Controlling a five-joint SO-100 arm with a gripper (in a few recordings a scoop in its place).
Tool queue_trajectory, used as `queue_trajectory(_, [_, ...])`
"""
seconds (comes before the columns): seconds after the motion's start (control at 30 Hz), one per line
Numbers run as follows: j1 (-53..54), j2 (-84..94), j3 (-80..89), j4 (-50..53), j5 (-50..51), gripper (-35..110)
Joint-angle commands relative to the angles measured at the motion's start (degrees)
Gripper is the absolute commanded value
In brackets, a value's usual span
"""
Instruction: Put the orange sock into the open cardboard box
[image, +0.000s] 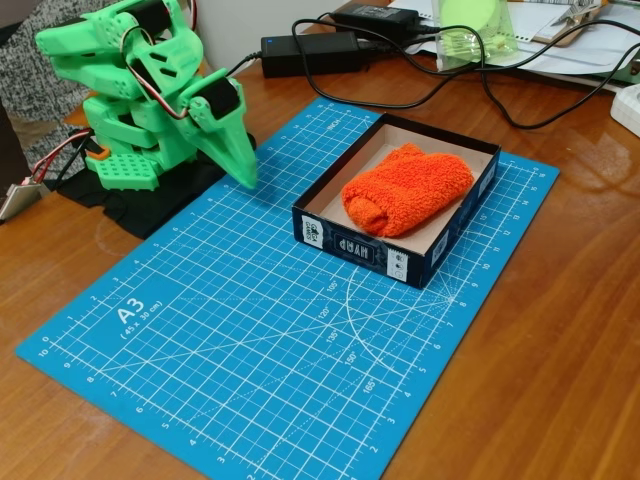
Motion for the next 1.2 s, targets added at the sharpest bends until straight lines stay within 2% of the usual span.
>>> queue_trajectory(0.0, [0.9,0.9,0.5,-1.1,1.4,0])
queue_trajectory(0.27, [0.4,0.9,0.5,-1.1,1.1,0])
queue_trajectory(0.37, [0.5,0.9,0.5,-1.1,1.1,9])
queue_trajectory(0.63, [0.5,0.9,0.5,-1.1,1.1,0])
queue_trajectory(1.17, [0.5,0.9,0.5,-1.1,1.1,0])
